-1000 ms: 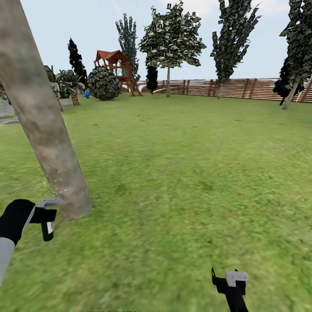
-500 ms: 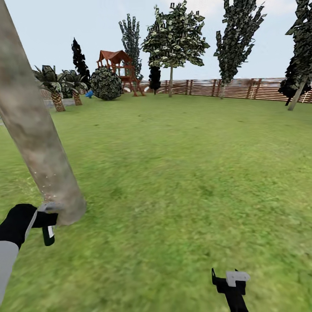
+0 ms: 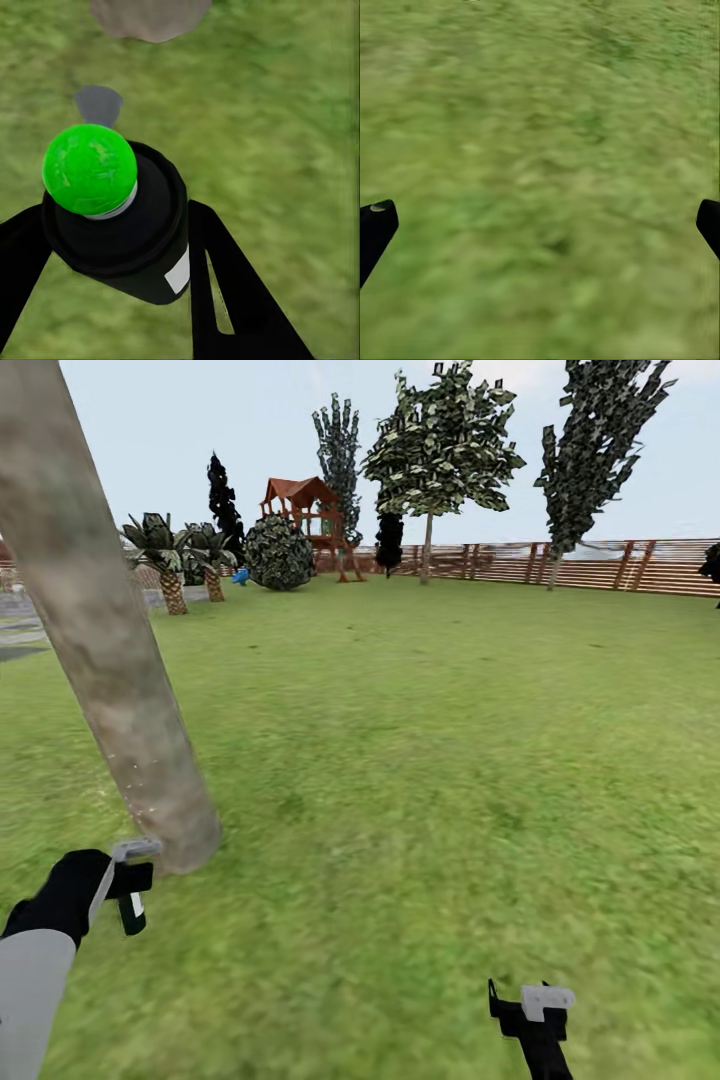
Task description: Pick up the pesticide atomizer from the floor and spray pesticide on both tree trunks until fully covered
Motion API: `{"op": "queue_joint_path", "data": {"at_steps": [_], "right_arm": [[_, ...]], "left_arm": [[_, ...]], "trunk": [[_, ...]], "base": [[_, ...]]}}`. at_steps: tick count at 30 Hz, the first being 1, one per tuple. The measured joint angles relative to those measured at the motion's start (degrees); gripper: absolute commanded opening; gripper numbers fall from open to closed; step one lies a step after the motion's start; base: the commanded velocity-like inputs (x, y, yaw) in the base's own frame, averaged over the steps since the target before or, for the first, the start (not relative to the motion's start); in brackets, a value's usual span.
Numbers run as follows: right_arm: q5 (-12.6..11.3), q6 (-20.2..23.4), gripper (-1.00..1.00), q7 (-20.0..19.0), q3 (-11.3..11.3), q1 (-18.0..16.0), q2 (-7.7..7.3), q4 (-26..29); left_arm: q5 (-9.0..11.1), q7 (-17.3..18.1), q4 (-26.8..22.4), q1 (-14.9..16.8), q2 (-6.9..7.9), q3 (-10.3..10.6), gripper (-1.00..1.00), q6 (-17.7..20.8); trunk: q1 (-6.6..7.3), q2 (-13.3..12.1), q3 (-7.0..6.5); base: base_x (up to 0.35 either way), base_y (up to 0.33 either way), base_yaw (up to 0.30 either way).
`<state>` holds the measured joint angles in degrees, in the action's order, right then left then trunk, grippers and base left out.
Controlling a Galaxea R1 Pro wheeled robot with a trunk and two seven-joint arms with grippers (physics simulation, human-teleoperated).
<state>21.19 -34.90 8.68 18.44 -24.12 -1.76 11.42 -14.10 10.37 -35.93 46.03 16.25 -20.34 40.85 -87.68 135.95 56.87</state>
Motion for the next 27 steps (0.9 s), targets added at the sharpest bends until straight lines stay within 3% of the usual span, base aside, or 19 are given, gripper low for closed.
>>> {"op": "queue_joint_path", "data": {"at_steps": [4, 10, 19, 24, 27], "right_arm": [[0.00, 0.06, 1.00, 0.00, 0.00, 0.00, 0.03, -0.06], [0.00, 0.06, 1.00, 0.00, 0.00, 0.00, 0.08, -0.03], [0.00, 0.06, 1.00, 0.01, -0.01, -0.01, 0.18, -0.10], [0.00, 0.06, 1.00, 0.01, -0.01, -0.01, 0.18, -0.10], [0.00, 0.06, 1.00, -0.02, -0.01, -0.01, 0.18, -0.10]], "left_arm": [[0.35, -4.60, 1.15, -0.45, -0.02, -0.13, -1.00, -1.59], [0.61, -4.87, 1.07, -0.54, -1.42, -0.06, -1.00, -1.71], [0.59, -5.04, 0.60, -0.65, -1.46, -0.31, -1.00, -1.68], [0.88, -5.04, 0.70, -0.73, -1.12, -5.71, -1.00, -2.74], [0.85, -5.04, 1.06, -0.75, -1.08, -6.71, -1.00, -4.30]], "trunk": [[0.01, 0.00, -0.01], [0.01, 0.00, -0.01], [-0.02, 0.00, 0.00], [-0.02, 0.00, 0.00], [0.00, 0.00, -0.01]], "base": [[0.291, -0.122, 0.001], [0.293, -0.133, 0.000], [0.094, -0.243, 0.173], [0.032, -0.276, 0.277], [0.213, -0.186, 0.277]]}}
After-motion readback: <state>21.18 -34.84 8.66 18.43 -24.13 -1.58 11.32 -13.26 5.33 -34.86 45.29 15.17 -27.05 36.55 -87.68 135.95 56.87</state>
